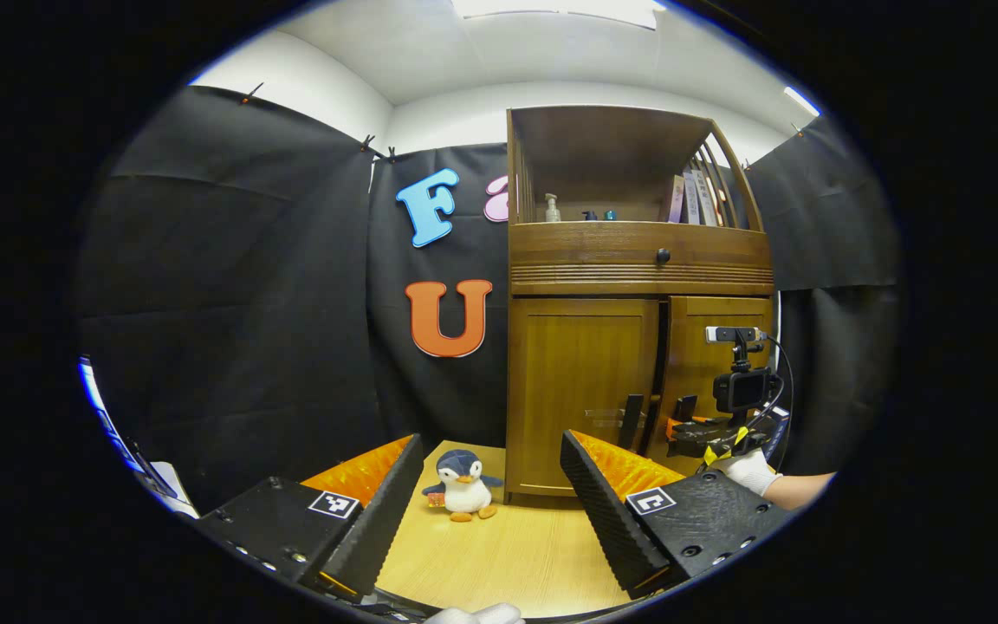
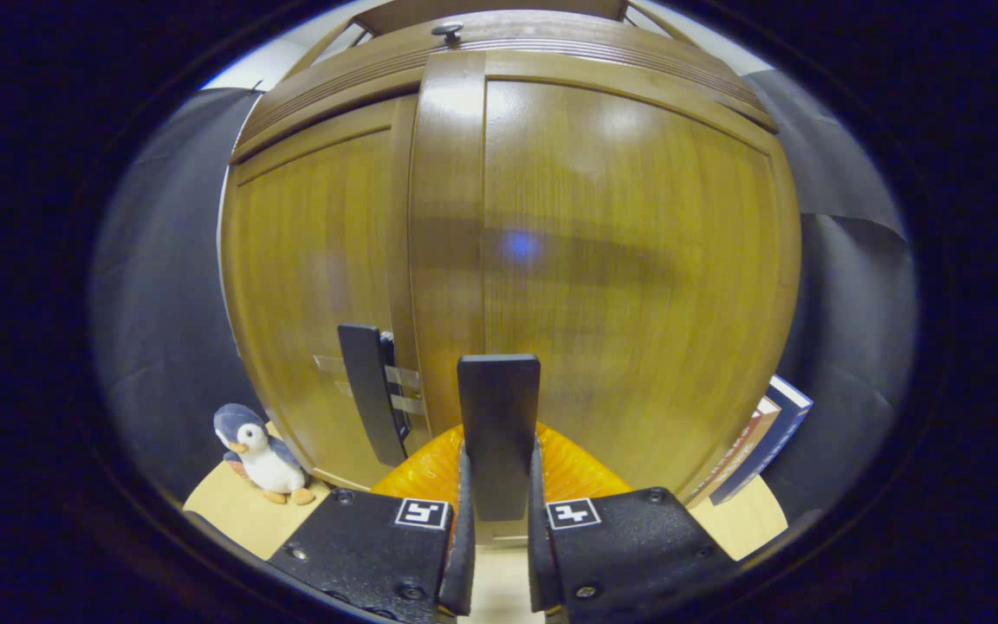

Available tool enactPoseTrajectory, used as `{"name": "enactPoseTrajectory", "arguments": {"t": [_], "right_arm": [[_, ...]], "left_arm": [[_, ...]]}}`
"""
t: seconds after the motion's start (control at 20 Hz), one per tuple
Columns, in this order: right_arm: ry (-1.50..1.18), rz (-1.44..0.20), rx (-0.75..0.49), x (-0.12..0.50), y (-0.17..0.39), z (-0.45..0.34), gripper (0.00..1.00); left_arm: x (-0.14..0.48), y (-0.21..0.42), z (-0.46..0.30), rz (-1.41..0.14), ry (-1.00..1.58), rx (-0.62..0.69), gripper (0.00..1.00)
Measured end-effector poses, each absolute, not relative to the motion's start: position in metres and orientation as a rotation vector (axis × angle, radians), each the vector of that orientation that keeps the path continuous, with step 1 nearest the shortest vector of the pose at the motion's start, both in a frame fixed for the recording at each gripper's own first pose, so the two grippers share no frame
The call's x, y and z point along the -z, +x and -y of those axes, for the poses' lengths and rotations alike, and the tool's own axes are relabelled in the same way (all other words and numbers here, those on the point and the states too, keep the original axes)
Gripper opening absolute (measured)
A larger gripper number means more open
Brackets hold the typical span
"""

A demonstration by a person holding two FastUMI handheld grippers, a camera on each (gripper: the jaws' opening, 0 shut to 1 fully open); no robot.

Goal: Open the right door of the double-door shoe cabinet with the right hand, and open the left door with the left hand.

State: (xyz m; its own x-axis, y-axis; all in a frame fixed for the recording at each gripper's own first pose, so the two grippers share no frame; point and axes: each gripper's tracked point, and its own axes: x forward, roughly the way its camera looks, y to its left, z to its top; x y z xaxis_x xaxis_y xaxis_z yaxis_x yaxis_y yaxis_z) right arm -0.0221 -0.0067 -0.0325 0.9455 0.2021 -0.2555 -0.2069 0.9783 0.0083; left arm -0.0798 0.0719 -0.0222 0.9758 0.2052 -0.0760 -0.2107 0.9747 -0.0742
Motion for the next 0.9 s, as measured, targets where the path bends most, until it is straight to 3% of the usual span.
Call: {"name": "enactPoseTrajectory", "arguments": {"t": [0.4, 0.9], "right_arm": [[-0.040, -0.265, -0.205, 0.032, -0.097, 0.053, 0.26], [-0.033, -0.272, -0.272, 0.034, -0.162, 0.134, 0.22]], "left_arm": [[0.031, -0.080, -0.066, -0.081, -0.096, -0.151, 0.96], [0.024, -0.090, -0.018, -0.084, -0.095, -0.210, 0.95]]}}
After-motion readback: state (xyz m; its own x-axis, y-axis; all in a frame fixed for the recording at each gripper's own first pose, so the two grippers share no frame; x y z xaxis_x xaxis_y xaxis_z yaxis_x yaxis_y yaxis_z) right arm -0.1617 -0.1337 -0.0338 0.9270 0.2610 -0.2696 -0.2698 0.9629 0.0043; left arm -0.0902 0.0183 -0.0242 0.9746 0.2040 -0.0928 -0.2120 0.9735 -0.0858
